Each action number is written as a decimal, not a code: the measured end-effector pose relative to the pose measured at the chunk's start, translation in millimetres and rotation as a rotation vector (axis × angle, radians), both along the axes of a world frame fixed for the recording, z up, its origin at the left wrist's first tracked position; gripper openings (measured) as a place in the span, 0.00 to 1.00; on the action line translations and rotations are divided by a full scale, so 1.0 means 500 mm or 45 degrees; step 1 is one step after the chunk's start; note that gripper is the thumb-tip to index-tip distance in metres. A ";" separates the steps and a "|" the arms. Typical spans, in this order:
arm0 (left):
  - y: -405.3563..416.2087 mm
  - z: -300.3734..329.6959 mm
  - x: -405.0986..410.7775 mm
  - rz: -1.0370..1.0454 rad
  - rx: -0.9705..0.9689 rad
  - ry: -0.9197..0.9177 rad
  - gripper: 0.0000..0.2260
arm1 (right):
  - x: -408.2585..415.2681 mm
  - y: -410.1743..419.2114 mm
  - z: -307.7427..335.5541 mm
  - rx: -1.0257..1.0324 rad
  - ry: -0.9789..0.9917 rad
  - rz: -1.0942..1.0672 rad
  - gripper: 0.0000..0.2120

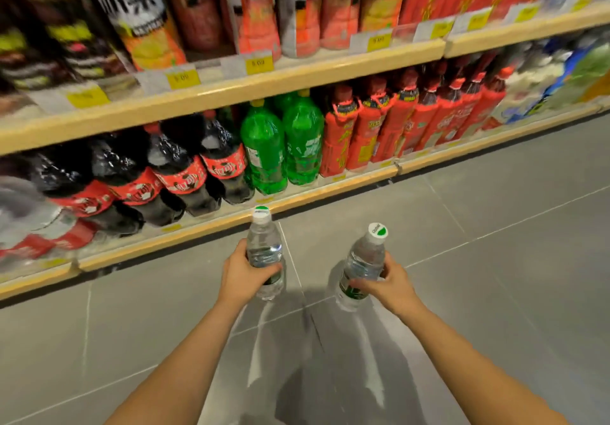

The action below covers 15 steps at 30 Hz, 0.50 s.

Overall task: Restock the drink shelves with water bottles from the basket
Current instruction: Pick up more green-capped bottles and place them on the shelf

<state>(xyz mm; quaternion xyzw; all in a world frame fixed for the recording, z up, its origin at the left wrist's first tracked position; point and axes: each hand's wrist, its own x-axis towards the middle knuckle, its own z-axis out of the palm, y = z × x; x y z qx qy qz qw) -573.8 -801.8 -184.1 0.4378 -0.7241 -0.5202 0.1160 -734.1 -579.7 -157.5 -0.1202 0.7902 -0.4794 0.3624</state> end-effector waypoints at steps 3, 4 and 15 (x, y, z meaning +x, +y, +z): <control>0.006 0.222 0.030 0.024 -0.040 0.056 0.21 | 0.004 -0.015 0.211 -0.019 -0.004 0.079 0.28; 0.008 0.297 0.043 0.040 -0.047 0.062 0.21 | 0.008 -0.024 0.283 -0.024 -0.012 0.094 0.28; 0.069 0.891 0.289 0.385 -0.115 0.094 0.24 | 0.147 -0.140 0.907 -0.101 0.111 0.409 0.25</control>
